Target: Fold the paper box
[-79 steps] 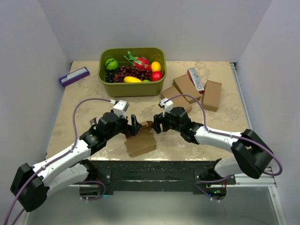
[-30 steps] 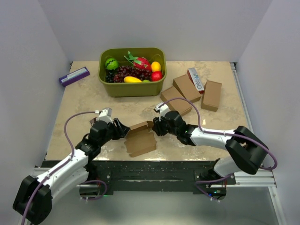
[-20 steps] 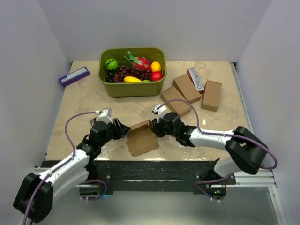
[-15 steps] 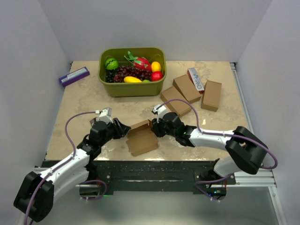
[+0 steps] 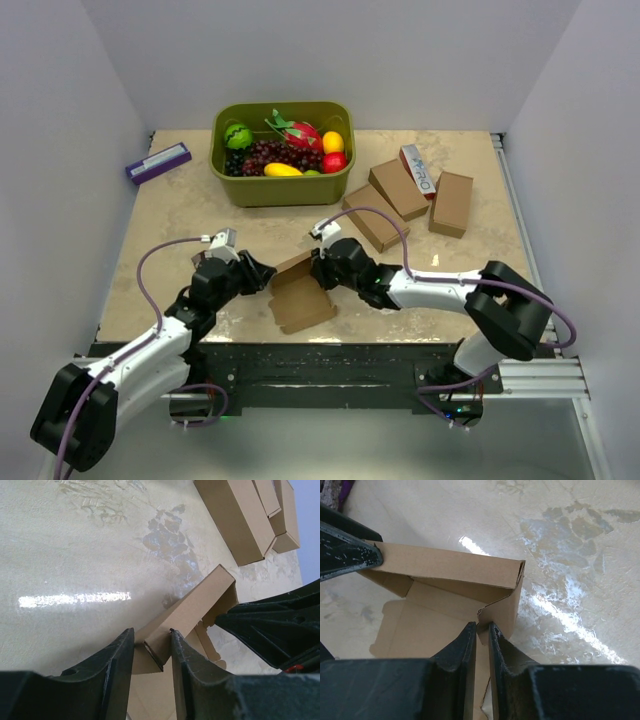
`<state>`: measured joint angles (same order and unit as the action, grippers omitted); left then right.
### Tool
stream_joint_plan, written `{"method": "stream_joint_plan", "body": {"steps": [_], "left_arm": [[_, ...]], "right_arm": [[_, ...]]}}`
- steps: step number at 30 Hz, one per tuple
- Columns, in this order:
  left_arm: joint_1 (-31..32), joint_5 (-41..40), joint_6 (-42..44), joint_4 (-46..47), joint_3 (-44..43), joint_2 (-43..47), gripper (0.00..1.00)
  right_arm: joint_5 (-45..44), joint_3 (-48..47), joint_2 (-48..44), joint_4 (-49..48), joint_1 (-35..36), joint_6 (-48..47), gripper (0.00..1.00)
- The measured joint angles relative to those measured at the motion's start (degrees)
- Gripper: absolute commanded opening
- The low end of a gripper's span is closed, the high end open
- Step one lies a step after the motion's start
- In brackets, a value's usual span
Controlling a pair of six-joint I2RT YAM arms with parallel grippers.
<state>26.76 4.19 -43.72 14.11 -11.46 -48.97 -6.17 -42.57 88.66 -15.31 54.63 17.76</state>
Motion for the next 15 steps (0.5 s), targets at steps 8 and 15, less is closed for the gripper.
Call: {"method": "stream_joint_plan", "body": {"steps": [8,15], "left_arm": [[-0.13,-0.15,0.92,0.85,0.0,-0.68,0.36],[-0.13,-0.13,2.51,0.44,-0.07,-0.28,0.33]], "right_arm": [[-6.29,-3.63,2.45,3.34,2.12,0.68,0.13],[-8.35,-4.68,2.01,6.45,2.8,1.88,0.12]]}}
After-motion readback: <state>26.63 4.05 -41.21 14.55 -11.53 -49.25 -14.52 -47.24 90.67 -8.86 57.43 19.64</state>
